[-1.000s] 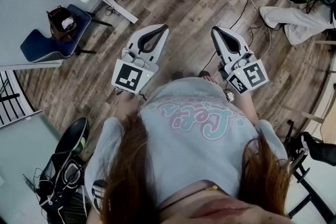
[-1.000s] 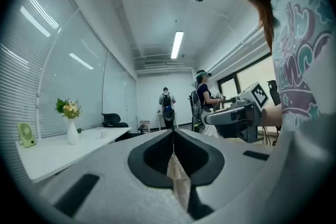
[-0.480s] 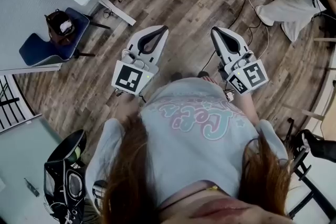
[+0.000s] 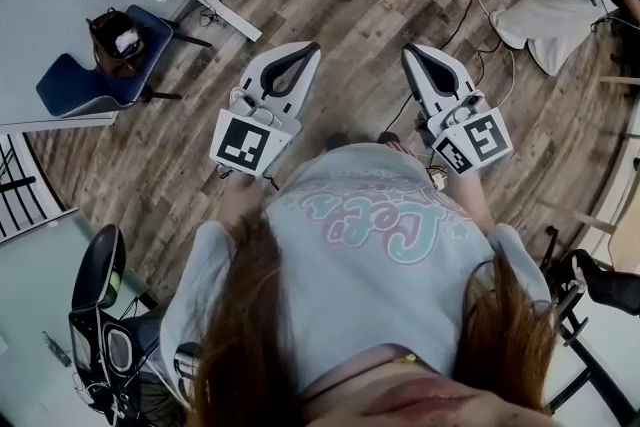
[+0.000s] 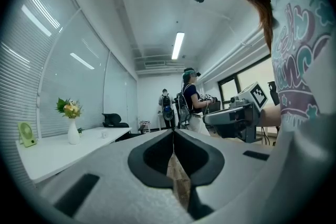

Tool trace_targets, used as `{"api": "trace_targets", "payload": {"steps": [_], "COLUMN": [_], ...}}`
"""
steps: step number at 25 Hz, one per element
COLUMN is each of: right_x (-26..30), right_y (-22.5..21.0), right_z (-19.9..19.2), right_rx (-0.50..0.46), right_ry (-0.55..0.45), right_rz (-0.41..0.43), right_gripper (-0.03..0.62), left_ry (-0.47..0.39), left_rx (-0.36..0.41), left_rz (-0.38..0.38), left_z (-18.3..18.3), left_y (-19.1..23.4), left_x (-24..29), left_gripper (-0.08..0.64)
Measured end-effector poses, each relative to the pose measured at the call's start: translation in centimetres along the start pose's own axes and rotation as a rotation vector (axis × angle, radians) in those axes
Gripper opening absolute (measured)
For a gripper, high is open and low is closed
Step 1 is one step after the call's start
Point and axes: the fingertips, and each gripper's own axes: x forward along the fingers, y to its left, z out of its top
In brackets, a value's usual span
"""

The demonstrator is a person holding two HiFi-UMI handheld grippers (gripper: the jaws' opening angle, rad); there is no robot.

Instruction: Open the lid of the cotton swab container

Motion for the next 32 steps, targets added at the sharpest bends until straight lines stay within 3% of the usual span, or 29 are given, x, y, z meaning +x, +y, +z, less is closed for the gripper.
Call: {"api": "trace_targets", "payload": {"steps": [11,13,15,16,21,32], "right_x": [0.9,1.0,1.2,1.3,1.2,0.5], "right_y": [-0.8,-0.7,-0.7,-0.7,-1.0,-0.3], "right_z": [0.3,0.2,0.3,0.4,0.6,0.1], "right_rx": [0.000,0.008,0.021,0.026,0.007,-0.027], "right_ry": [-0.029,-0.034,-0.042,-0.047,-0.056,-0.042], "right_rz": [-0.046,-0.053,-0.062,-0.071,-0.124,-0.134], "right_gripper": [0.005,0.006,0.147,0.167,0.311,0.359], "left_ry": [-0.006,0.001,0.009,0.011,0.010,-0.021], "left_rx": [-0.023,-0.025,-0.045,-0.058,-0.100,-0.079], "left_rz": [0.060,0.077,0.093,0.102,0.153,0.182], "left_z": [-0.3,-0.6,-0.7,-0.7,-0.8,-0.7], "left_y": [1.9,2.2,2.7,3.0,4.0,3.5], "left_x": [-0.5,-0.7,-0.8,-0.9,-1.5,-2.8], "left_gripper": [0.011,0.045,0.183,0.217,0.301,0.324]}}
